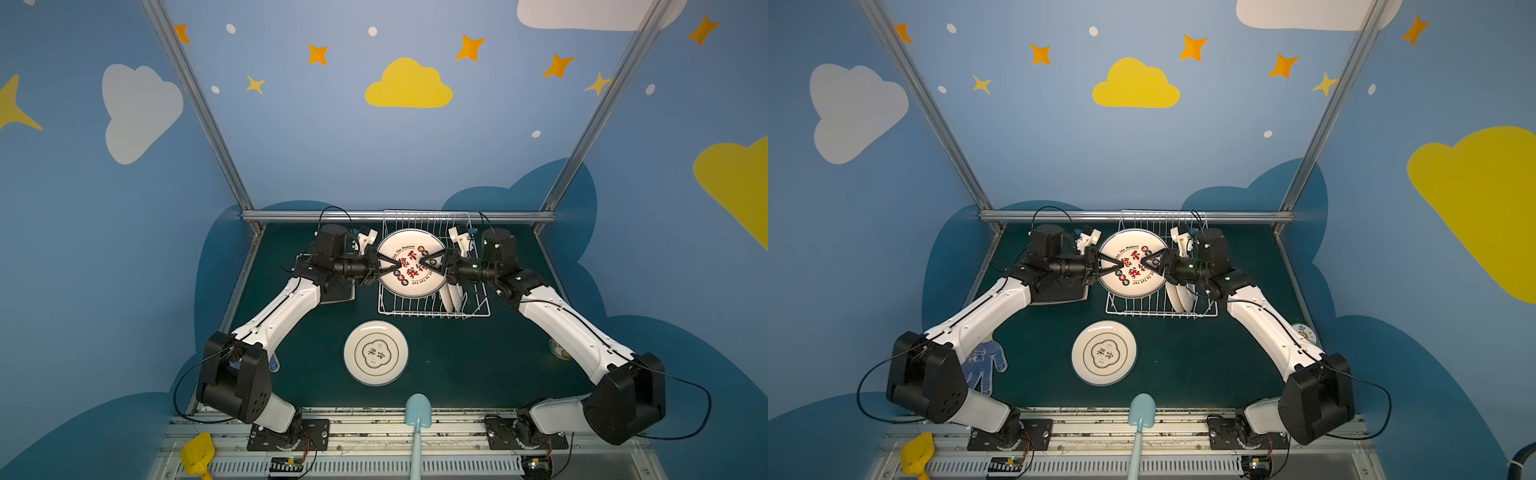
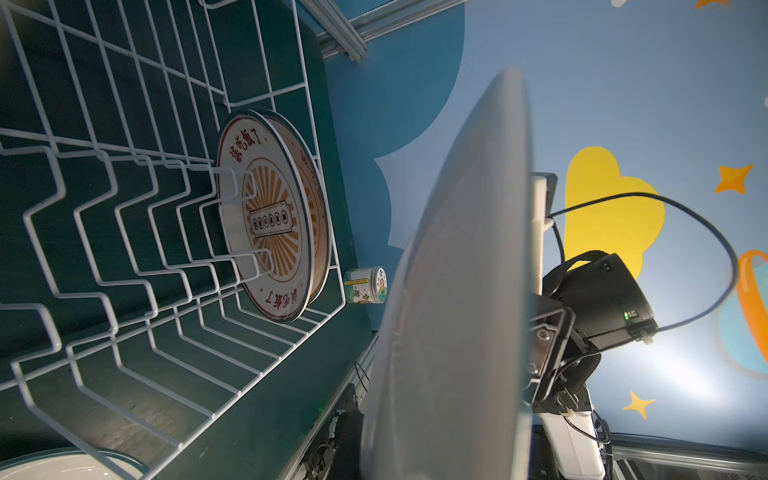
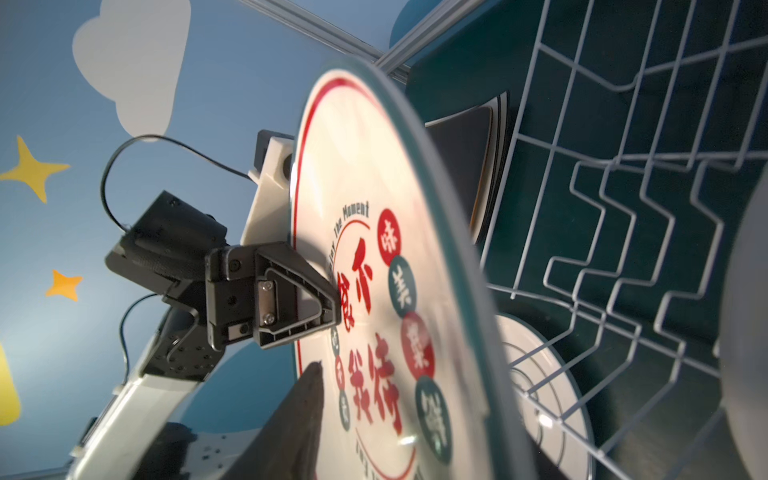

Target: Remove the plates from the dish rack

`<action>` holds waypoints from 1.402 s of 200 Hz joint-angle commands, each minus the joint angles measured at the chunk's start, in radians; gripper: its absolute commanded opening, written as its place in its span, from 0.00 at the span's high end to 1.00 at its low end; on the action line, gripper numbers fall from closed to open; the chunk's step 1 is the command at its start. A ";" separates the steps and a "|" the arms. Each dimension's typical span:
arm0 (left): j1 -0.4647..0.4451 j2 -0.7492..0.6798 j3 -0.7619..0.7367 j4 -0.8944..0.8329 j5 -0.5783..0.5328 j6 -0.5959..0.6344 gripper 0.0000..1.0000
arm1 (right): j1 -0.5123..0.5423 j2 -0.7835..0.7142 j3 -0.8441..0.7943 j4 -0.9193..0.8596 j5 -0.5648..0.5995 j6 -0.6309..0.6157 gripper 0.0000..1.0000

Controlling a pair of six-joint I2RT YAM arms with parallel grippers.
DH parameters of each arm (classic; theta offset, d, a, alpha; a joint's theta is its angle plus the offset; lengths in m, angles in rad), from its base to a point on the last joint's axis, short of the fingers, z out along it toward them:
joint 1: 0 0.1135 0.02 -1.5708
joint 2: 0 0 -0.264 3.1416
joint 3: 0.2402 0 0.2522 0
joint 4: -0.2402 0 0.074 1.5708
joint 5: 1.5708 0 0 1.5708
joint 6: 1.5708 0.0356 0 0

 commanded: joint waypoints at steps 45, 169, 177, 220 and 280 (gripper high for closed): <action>0.060 -0.070 0.070 -0.084 0.049 0.076 0.97 | -0.012 -0.118 0.035 -0.131 0.203 -0.265 0.10; 0.159 -0.311 0.002 -0.640 -0.070 0.374 0.97 | 0.010 -0.274 0.000 -0.323 0.163 -1.061 0.10; 0.162 -0.326 -0.012 -0.653 -0.074 0.384 0.97 | 0.016 -0.277 0.002 -0.352 0.164 -1.107 0.10; 0.163 -0.391 -0.097 -0.753 -0.124 0.436 0.97 | 0.062 -0.291 0.006 -0.480 0.204 -1.300 0.10; 0.163 -0.420 -0.235 -0.855 -0.121 0.532 0.97 | 0.111 -0.306 -0.019 -0.498 0.153 -1.340 0.10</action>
